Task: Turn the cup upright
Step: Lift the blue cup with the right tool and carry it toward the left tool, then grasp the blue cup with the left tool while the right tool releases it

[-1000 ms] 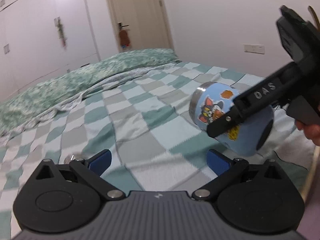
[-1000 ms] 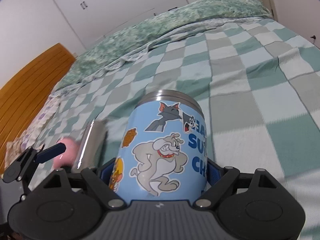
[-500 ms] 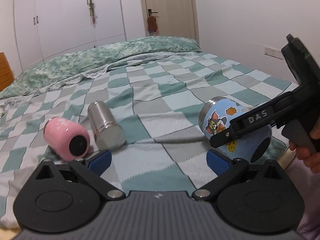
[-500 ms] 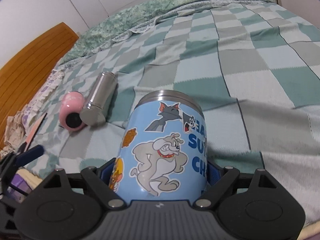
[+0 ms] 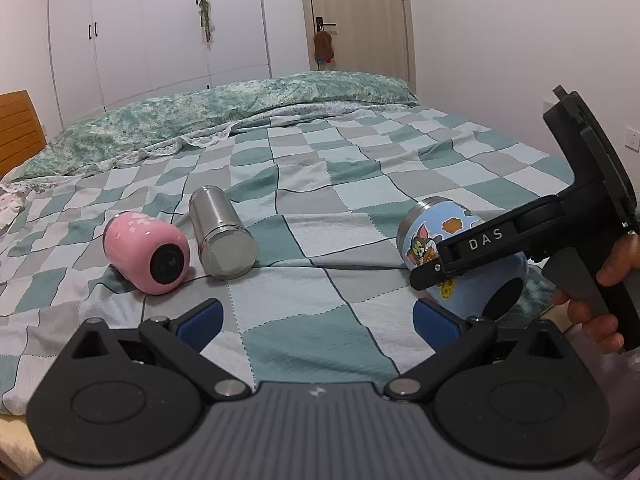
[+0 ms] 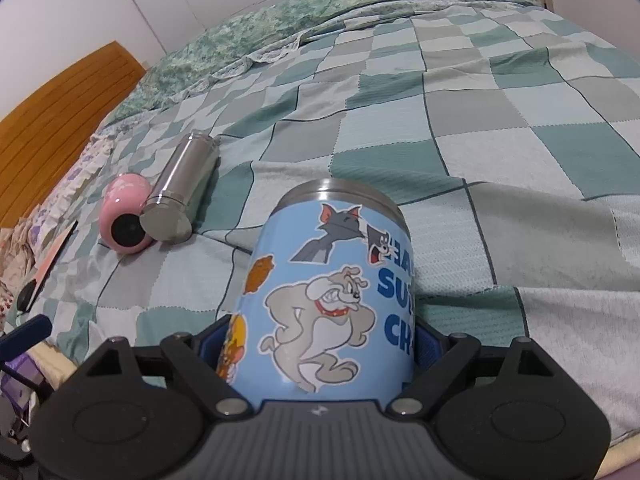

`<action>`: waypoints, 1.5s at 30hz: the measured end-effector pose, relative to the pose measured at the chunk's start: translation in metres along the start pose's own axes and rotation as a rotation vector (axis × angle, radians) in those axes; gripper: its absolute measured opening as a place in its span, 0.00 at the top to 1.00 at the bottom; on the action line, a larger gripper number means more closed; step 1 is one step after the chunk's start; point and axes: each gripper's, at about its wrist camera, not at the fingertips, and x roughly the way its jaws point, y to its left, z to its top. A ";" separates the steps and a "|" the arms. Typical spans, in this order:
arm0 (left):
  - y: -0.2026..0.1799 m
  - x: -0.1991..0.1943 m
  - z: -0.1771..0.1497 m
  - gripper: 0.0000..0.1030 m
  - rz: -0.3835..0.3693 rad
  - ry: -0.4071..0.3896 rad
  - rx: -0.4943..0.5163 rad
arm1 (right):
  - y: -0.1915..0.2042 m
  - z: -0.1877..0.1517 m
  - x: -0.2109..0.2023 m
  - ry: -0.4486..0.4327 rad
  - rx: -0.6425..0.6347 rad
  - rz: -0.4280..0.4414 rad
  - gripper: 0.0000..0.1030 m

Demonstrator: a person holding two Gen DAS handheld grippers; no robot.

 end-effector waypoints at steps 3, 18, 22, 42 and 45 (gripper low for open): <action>-0.002 -0.001 0.000 0.00 0.008 -0.003 -0.009 | -0.002 0.003 -0.018 -0.042 -0.026 0.025 0.02; -0.050 0.022 0.032 0.00 -0.079 0.048 -0.048 | -0.080 0.008 -0.108 -0.282 -0.132 -0.026 0.00; -0.074 0.047 0.053 0.00 -0.101 0.135 -0.070 | -0.103 0.007 -0.110 -0.295 -0.119 -0.045 0.00; -0.109 0.169 0.088 0.16 0.052 0.553 -0.242 | -0.149 0.014 -0.096 -0.294 -0.154 -0.012 0.00; -0.108 0.162 0.086 0.17 0.047 0.514 -0.269 | -0.154 0.009 -0.096 -0.296 -0.135 0.001 0.00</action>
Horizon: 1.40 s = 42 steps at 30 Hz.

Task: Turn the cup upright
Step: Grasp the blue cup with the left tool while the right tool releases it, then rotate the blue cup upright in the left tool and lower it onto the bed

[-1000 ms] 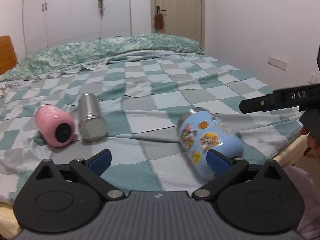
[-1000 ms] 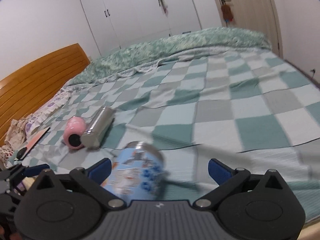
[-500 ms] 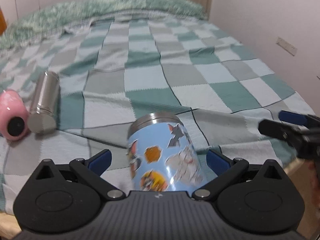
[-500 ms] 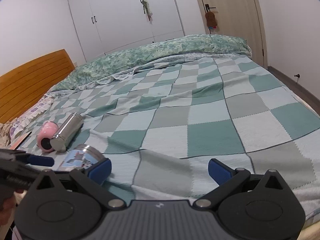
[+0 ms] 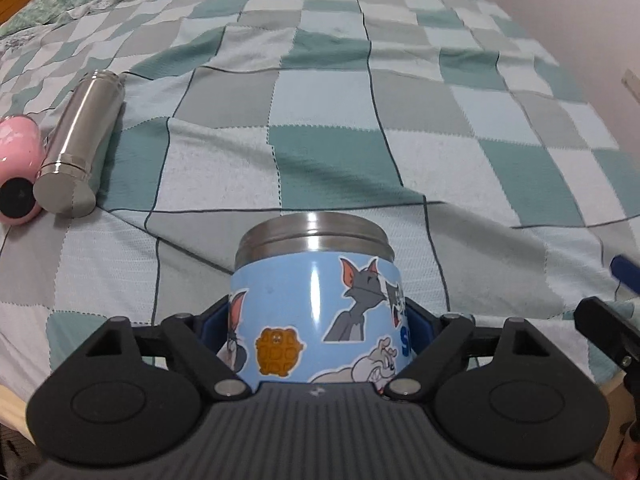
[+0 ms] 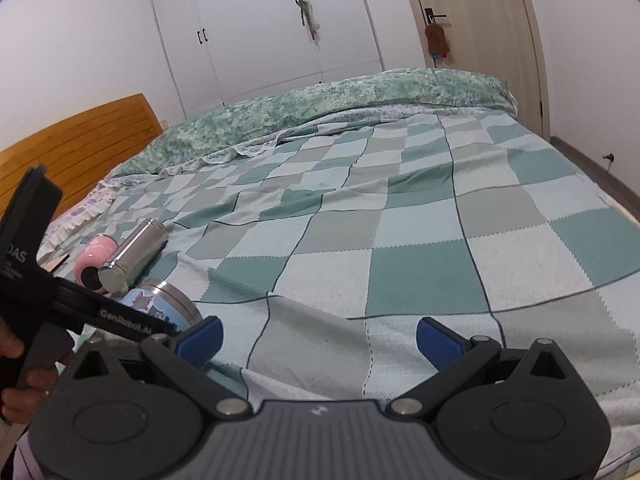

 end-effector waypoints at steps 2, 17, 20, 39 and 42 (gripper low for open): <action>0.003 -0.007 -0.007 0.17 -0.014 -0.041 -0.011 | -0.003 -0.003 -0.001 0.001 0.012 -0.001 0.00; 0.023 -0.069 -0.072 0.17 -0.071 -0.424 0.009 | 0.004 -0.024 -0.002 -0.024 0.085 0.009 0.00; 0.023 -0.081 -0.075 0.18 -0.087 -0.497 0.034 | 0.008 -0.025 -0.002 -0.043 0.088 0.008 0.00; -0.019 -0.026 0.050 0.17 -0.141 -0.659 0.076 | 0.000 -0.004 0.021 -0.193 -0.021 -0.152 0.00; -0.033 0.005 0.061 0.17 -0.134 -0.613 0.113 | -0.007 -0.003 0.028 -0.195 -0.035 -0.184 0.00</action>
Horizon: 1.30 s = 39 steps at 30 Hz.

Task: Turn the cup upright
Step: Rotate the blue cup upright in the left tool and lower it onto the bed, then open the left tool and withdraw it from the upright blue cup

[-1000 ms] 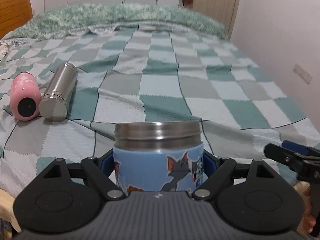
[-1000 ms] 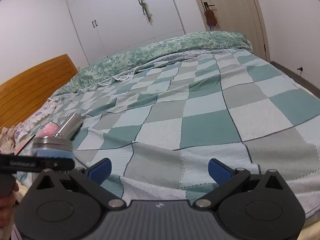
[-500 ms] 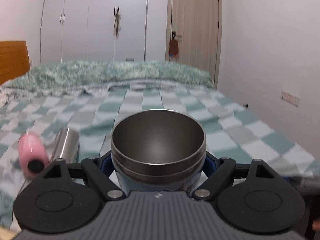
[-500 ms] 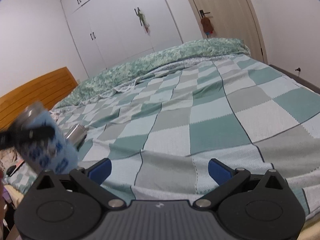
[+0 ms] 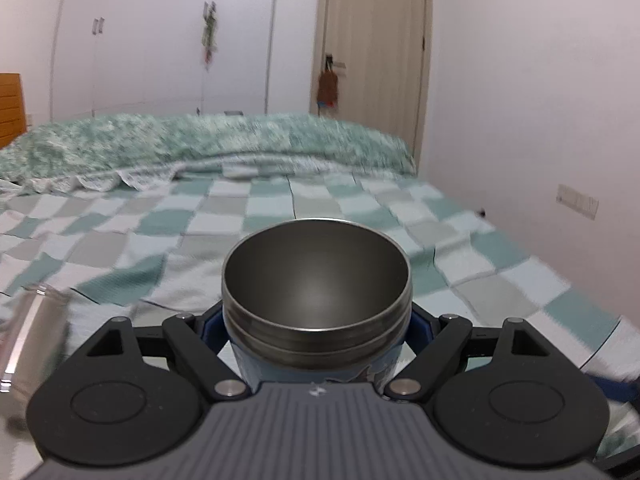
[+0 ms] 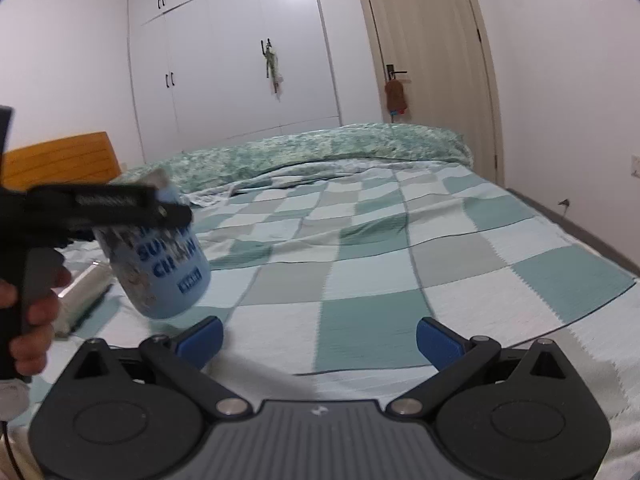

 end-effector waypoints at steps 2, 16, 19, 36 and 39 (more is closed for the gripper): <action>0.000 0.023 -0.013 0.18 -0.001 0.063 0.012 | -0.004 -0.001 0.004 0.004 -0.001 -0.007 0.00; 0.019 -0.060 -0.003 0.00 -0.033 -0.163 0.002 | 0.015 -0.001 -0.019 -0.026 -0.054 0.005 0.00; 0.035 -0.106 0.007 0.00 -0.013 -0.244 0.000 | 0.027 -0.001 -0.035 -0.053 -0.066 0.013 0.00; 0.091 -0.223 -0.111 0.00 0.196 -0.203 -0.008 | 0.094 -0.057 -0.091 -0.147 -0.219 0.025 0.00; 0.087 -0.223 -0.134 0.00 0.220 -0.225 -0.009 | 0.102 -0.070 -0.094 -0.164 -0.245 0.018 0.00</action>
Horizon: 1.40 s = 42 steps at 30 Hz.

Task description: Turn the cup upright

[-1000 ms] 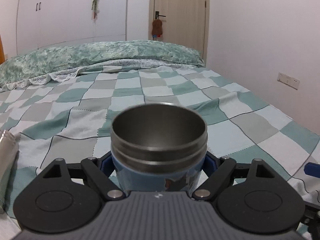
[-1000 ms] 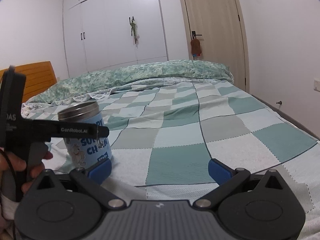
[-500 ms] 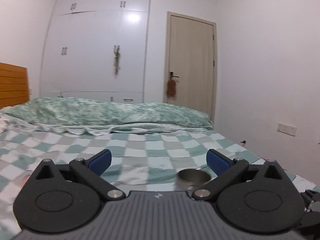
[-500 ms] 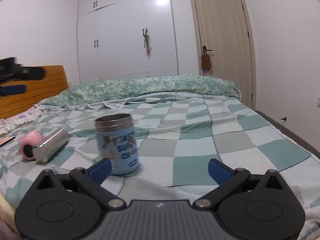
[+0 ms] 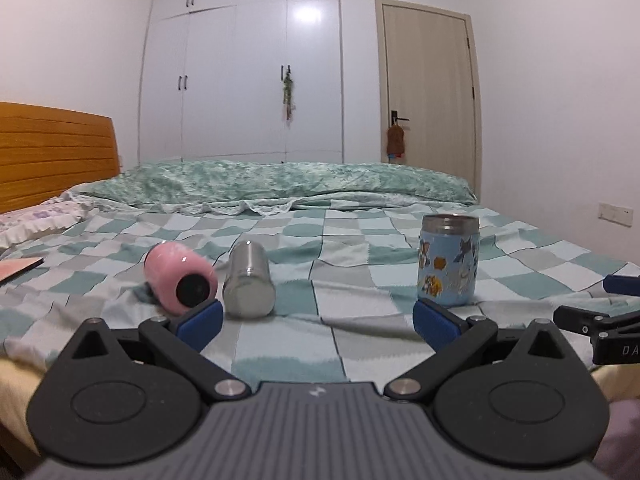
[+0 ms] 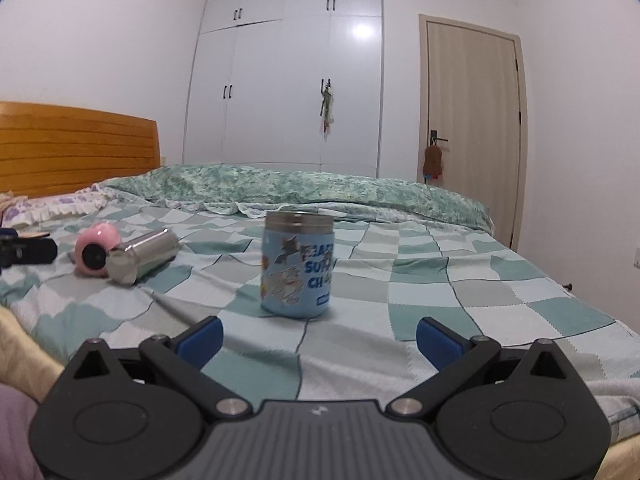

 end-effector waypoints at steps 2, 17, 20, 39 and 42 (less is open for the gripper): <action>-0.004 -0.003 -0.010 0.00 0.015 -0.035 -0.001 | 0.007 -0.005 -0.003 -0.009 -0.015 -0.003 0.00; -0.013 -0.014 -0.037 0.00 0.048 -0.124 0.015 | 0.012 -0.015 -0.018 -0.063 0.031 -0.011 0.00; -0.012 -0.014 -0.037 0.00 0.044 -0.124 0.011 | 0.012 -0.016 -0.019 -0.073 0.032 -0.018 0.00; -0.010 -0.013 -0.037 0.00 0.037 -0.120 0.003 | 0.015 -0.019 -0.024 -0.102 0.024 -0.018 0.00; -0.011 -0.013 -0.037 0.00 0.037 -0.121 0.002 | 0.015 -0.019 -0.025 -0.102 0.024 -0.018 0.00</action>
